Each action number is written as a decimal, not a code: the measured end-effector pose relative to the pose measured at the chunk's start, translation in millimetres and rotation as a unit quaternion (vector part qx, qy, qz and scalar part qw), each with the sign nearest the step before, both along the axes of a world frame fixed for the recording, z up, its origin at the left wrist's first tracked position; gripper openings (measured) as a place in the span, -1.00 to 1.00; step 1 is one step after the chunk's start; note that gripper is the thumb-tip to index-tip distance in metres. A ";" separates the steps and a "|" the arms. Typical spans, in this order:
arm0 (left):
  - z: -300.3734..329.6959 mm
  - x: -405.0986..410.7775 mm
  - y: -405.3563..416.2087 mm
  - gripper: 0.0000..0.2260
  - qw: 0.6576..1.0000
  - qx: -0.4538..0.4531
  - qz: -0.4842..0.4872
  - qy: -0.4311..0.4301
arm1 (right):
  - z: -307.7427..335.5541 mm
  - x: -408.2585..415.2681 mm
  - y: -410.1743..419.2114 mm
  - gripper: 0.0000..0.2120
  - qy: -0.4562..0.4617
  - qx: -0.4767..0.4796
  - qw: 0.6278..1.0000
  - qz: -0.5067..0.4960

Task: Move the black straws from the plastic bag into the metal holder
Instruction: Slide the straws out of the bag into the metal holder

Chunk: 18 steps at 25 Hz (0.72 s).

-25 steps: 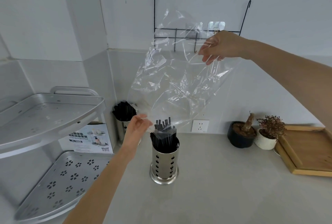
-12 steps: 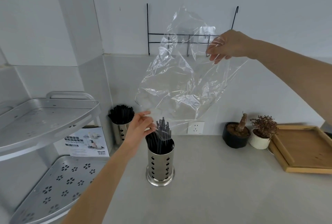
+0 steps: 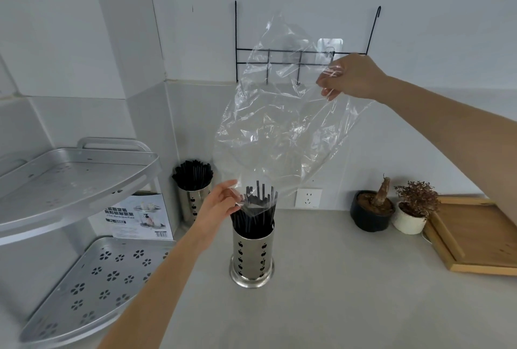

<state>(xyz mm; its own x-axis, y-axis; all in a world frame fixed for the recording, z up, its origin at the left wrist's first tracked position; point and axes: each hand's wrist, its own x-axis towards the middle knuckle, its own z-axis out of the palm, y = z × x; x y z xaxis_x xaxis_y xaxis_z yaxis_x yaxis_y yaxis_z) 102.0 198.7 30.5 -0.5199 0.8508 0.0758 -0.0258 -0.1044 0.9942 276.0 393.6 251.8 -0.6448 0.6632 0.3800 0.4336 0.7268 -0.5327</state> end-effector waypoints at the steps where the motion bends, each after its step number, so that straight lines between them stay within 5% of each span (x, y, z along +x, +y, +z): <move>1: -1.8 -0.6 1.6 -0.73 1.000 -0.017 -0.003 0.021 | -0.9 -1.8 1.0 -0.91 -0.002 0.000 1.000 -0.001; 18: -22.0 -2.7 8.1 -0.57 0.986 -0.105 -0.090 0.095 | -11.1 -21.8 6.9 -0.88 -0.050 0.012 0.999 -0.002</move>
